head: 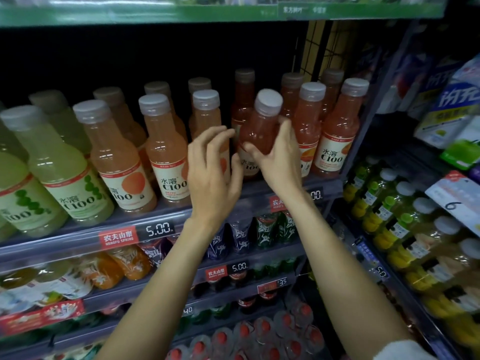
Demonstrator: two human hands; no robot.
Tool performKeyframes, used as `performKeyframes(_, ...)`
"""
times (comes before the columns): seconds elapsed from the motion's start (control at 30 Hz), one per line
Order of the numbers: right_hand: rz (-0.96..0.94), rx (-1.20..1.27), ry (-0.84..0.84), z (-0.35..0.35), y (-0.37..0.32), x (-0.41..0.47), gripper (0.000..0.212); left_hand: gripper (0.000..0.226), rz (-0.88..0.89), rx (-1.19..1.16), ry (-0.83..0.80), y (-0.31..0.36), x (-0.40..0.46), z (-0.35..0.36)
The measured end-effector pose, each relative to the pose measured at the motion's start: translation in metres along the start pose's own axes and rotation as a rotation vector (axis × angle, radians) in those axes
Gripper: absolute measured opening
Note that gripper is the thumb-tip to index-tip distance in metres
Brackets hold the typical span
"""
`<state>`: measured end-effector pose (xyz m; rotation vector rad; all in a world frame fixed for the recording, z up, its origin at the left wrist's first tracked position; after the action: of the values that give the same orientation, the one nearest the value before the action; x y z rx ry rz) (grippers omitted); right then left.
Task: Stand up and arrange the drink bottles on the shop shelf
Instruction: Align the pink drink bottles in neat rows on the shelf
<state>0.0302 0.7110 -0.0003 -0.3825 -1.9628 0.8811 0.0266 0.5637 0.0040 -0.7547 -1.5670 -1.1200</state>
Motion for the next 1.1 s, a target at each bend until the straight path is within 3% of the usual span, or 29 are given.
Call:
performKeyframes(0.07, 0.003, 0.045, 0.077, -0.018, 0.004, -0.016, 0.065, 0.031, -0.029, -0.134, -0.036, 0.009, 0.002, 0.01)
performKeyframes(0.2, 0.082, 0.177, 0.191, -0.045, 0.022, -0.038, 0.07, 0.036, -0.321, -0.302, -0.117, 0.004, 0.008, 0.049)
performKeyframes(0.3, 0.121, 0.272, 0.263, -0.067, 0.028, -0.042, 0.073, 0.05, -0.457, -0.229, -0.161, -0.012, 0.014, 0.086)
performKeyframes(0.43, 0.13, 0.309, 0.276, -0.09, 0.029, -0.037, 0.069, 0.054, -0.526, 0.096, -0.259, -0.037, 0.02, 0.133)
performKeyframes(0.53, 0.131, 0.302, 0.261, -0.098, 0.031, -0.037, 0.067, 0.049, -0.483, 0.291, -0.307, -0.048, 0.024, 0.153)
performKeyframes(0.63, 0.123, 0.281, 0.257, -0.102, 0.032, -0.036, 0.064, 0.066, -0.495, 0.37, -0.358, -0.057, 0.02, 0.161)
performKeyframes(0.73, 0.12, 0.258, 0.263, -0.106, 0.036, -0.035, 0.059, 0.08, -0.505, 0.343, -0.312, -0.059, 0.017, 0.161)
performKeyframes(1.1, 0.111, 0.254, 0.244, -0.095, 0.037, -0.025, 0.067, 0.083, -0.515, 0.079, -0.294, -0.039, 0.004, 0.134)
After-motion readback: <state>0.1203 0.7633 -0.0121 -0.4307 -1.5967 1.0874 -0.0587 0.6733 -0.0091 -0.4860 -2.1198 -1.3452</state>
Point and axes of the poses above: each hand's wrist, its own x-axis towards the middle knuckle, its own z-axis out of the palm, y = z × x, the point moved 5 cm from there along x, towards the middle knuckle, and after that the axes turned 10 degrees about y, right-handed, at the moved point
